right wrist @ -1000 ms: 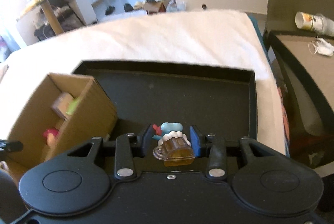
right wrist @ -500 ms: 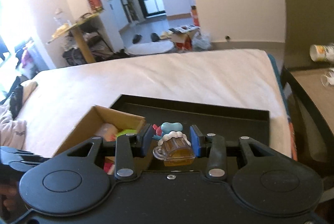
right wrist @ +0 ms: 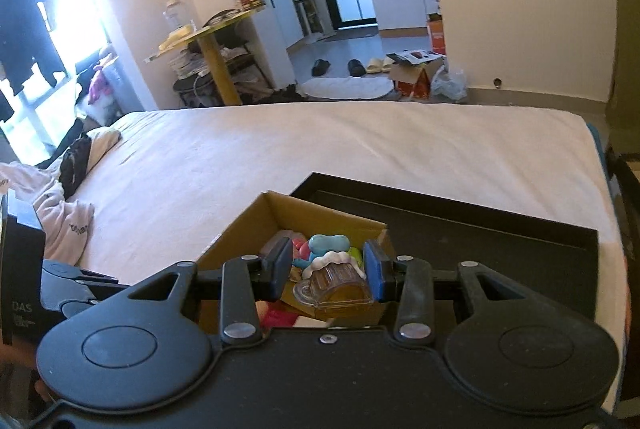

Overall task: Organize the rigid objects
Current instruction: 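Carry the mug figure into the cardboard box with the right tool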

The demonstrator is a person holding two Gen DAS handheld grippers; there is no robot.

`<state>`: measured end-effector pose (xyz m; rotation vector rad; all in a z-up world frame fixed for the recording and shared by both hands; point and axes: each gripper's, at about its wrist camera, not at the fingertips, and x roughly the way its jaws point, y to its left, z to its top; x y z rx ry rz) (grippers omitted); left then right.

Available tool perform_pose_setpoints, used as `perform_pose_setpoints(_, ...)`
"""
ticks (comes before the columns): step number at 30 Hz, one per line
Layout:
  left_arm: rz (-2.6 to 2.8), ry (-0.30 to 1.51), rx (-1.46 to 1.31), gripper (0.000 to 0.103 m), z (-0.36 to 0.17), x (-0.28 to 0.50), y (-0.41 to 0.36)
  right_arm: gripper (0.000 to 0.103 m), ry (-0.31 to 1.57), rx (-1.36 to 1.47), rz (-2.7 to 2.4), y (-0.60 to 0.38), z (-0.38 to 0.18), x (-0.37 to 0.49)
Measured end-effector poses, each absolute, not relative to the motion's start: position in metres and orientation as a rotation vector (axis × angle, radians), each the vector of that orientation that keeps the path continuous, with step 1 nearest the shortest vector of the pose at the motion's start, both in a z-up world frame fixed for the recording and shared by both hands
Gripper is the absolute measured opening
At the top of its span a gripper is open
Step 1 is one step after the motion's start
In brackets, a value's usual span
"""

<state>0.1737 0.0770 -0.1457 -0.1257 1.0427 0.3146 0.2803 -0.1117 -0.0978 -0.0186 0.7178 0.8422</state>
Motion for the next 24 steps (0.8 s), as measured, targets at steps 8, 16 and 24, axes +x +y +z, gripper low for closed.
perform_pose_setpoints(8,0.294,1.030,-0.147,0.008,-0.143,0.169,0.081,0.039,0.733,-0.068,0.853,-0.085,-0.106,0.269)
perform_pose_setpoints(16,0.280,1.020,-0.157,0.008,-0.144,0.168,0.083,0.039,0.742,-0.096,0.841,-0.069,-0.116,0.265)
perform_pose_setpoints(24,0.260,1.012,-0.155,0.007,-0.145,0.166,0.086,0.039,0.759,-0.152,0.845,-0.054,-0.128,0.264)
